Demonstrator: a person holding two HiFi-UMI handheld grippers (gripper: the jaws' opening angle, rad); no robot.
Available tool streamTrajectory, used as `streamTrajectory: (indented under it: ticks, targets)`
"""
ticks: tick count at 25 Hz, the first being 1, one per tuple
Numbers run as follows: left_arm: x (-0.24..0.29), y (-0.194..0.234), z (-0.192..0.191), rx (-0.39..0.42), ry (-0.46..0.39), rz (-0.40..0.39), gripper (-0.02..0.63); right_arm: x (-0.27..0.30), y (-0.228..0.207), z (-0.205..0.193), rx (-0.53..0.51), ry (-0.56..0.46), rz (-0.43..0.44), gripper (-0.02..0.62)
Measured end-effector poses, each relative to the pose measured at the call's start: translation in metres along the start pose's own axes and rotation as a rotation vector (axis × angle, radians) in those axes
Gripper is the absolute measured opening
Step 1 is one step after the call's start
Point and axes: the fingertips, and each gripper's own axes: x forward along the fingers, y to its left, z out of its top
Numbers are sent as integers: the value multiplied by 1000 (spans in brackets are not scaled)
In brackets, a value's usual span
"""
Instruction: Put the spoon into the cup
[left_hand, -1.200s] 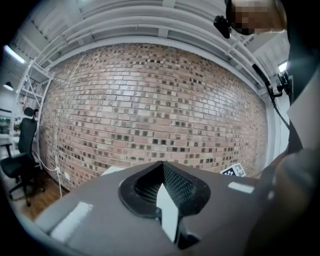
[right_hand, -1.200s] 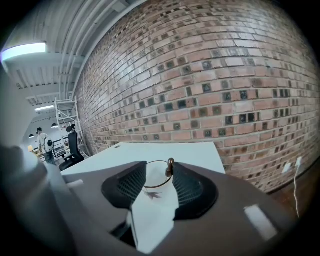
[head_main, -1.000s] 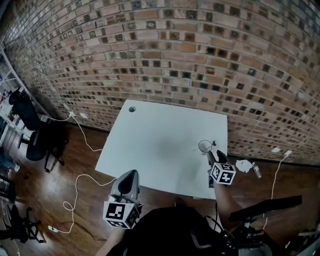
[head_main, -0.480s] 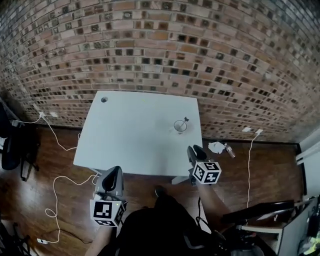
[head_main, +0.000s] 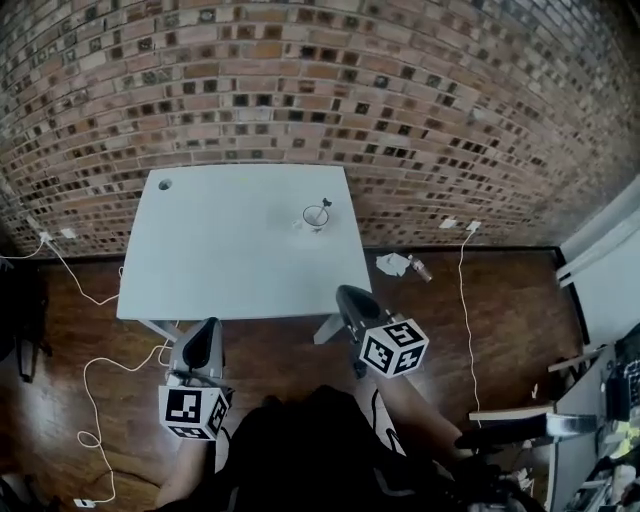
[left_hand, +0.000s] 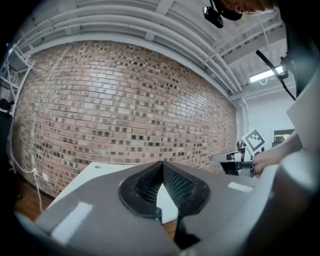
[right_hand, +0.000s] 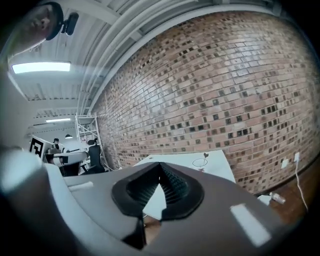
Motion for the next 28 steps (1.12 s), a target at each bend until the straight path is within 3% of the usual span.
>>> streamTrajectory:
  ticks: [5, 11, 17, 23, 28]
  targets:
    - [-5, -39, 6, 19, -27, -99, -8, -30, 4, 9, 4, -4, 11, 8]
    - [-21, -62, 10, 4, 7, -114, -8, -73, 26, 19, 2, -5, 56, 6]
    - [-54, -102, 14, 32, 46, -147, -8, -112, 40, 2, 18, 28, 106, 6]
    - [-98, -127, 2, 50, 94, -95, -8, -138, 54, -34, 83, 28, 147, 6]
    - [-133, -126, 5, 39, 82, -29, -8, -152, 69, -43, 107, 9, 183, 6]
